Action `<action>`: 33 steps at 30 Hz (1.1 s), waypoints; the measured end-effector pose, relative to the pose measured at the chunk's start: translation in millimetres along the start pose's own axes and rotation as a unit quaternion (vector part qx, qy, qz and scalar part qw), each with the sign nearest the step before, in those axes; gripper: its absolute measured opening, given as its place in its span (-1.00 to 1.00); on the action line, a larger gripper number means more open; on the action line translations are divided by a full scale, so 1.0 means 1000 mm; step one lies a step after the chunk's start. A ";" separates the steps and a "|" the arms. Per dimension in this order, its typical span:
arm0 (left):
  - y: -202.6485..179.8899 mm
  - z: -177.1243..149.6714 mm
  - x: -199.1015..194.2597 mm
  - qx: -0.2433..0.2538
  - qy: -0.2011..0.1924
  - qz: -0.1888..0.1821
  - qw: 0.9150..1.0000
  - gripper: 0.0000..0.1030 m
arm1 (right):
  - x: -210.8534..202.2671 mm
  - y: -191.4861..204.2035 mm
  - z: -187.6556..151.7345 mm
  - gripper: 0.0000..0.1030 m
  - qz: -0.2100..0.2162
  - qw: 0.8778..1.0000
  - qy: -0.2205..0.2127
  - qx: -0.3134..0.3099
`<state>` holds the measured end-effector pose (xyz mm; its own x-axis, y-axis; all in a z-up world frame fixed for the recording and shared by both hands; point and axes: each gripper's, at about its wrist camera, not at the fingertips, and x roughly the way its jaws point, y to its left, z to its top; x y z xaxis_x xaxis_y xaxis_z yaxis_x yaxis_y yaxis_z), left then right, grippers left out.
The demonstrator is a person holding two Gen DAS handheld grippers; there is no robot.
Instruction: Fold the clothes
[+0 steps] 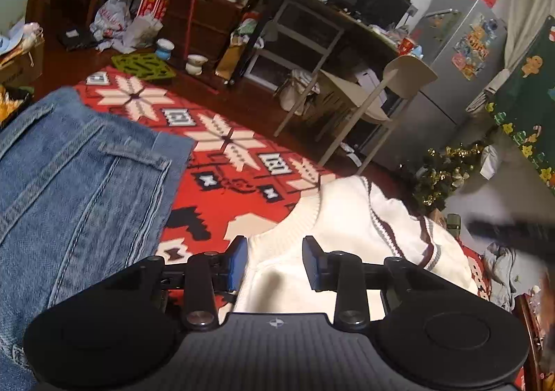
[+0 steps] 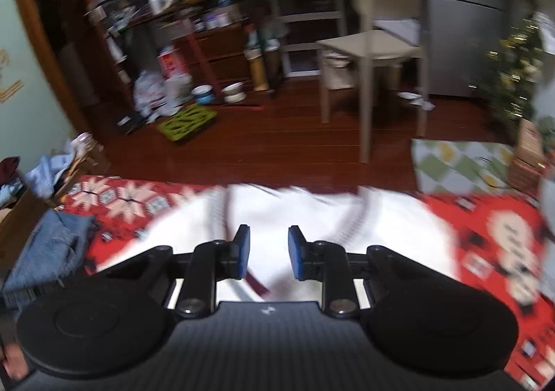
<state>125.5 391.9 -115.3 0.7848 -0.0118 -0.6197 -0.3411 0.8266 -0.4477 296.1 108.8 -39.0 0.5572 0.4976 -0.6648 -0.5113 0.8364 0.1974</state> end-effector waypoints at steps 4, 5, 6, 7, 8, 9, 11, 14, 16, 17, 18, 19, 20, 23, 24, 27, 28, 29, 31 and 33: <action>0.004 -0.003 0.007 -0.004 0.021 0.005 1.000 -0.37 | 0.049 0.054 0.035 -0.49 0.017 0.999 0.007 -0.026; 0.005 -0.004 0.009 -0.006 0.025 0.001 1.000 -0.37 | 0.061 0.066 0.040 -0.49 0.020 0.999 0.010 -0.036; 0.006 -0.004 0.011 -0.007 0.028 -0.002 1.000 -0.37 | 0.074 0.078 0.044 -0.49 0.022 0.999 0.013 -0.046; 0.006 -0.005 0.011 -0.008 0.029 -0.004 1.000 -0.37 | 0.087 0.089 0.047 -0.49 0.019 0.998 0.018 -0.057; 0.006 -0.006 0.012 -0.008 0.030 -0.006 0.999 -0.37 | 0.098 0.097 0.047 -0.49 0.018 0.997 0.026 -0.066; 0.006 -0.006 0.012 -0.009 0.032 -0.008 0.999 -0.37 | 0.100 0.098 0.046 -0.48 0.021 0.997 0.031 -0.069; 0.006 -0.006 0.013 -0.009 0.034 -0.011 0.999 -0.37 | 0.105 0.099 0.044 -0.46 0.025 0.996 0.042 -0.075; 0.008 -0.007 0.014 -0.011 0.036 -0.014 0.999 -0.37 | 0.111 0.102 0.041 -0.46 0.033 0.994 0.059 -0.085; 0.010 -0.007 0.014 -0.018 0.039 -0.018 0.999 -0.37 | 0.116 0.103 0.039 -0.46 0.038 0.993 0.070 -0.091; 0.012 -0.006 0.014 -0.023 0.040 -0.021 0.999 -0.37 | 0.118 0.104 0.037 -0.46 0.040 0.992 0.076 -0.094; 0.013 -0.006 0.014 -0.028 0.041 -0.022 0.999 -0.37 | 0.120 0.105 0.036 -0.46 0.043 0.991 0.081 -0.097; 0.014 -0.006 0.014 -0.032 0.043 -0.024 0.998 -0.37 | 0.122 0.106 0.035 -0.45 0.045 0.990 0.087 -0.100; 0.014 -0.007 0.014 -0.034 0.044 -0.026 0.998 -0.37 | 0.124 0.106 0.034 -0.43 0.048 0.989 0.092 -0.103; 0.014 -0.008 0.014 -0.035 0.046 -0.026 0.998 -0.37 | 0.115 0.099 0.017 -0.40 0.050 0.988 0.087 -0.113; 0.014 -0.008 0.014 -0.036 0.046 -0.025 0.998 -0.37 | 0.112 0.096 0.012 -0.40 0.050 0.988 0.084 -0.119; 0.016 -0.008 0.014 -0.042 0.048 -0.027 0.998 -0.37 | 0.111 0.101 0.016 -0.35 0.035 0.988 0.106 -0.109; 0.017 -0.008 0.014 -0.044 0.048 -0.028 0.997 -0.37 | 0.111 0.103 0.019 -0.32 0.029 0.987 0.116 -0.105; 0.018 -0.007 0.014 -0.046 0.047 -0.029 0.997 -0.37 | 0.113 0.104 0.027 -0.30 0.024 0.987 0.124 -0.095; 0.019 -0.007 0.014 -0.049 0.047 -0.030 0.997 -0.37 | 0.117 0.105 0.045 -0.26 0.013 0.987 0.141 -0.073; 0.019 -0.006 0.015 -0.049 0.046 -0.031 0.997 -0.37 | 0.126 0.117 0.055 -0.15 0.004 0.987 0.142 -0.081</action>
<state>127.3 403.9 -137.0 0.7560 -0.1161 -0.6442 -0.3466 0.7639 -0.5444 342.8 281.7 -59.7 0.3584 0.4008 -0.8431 -0.6264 0.7729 0.1011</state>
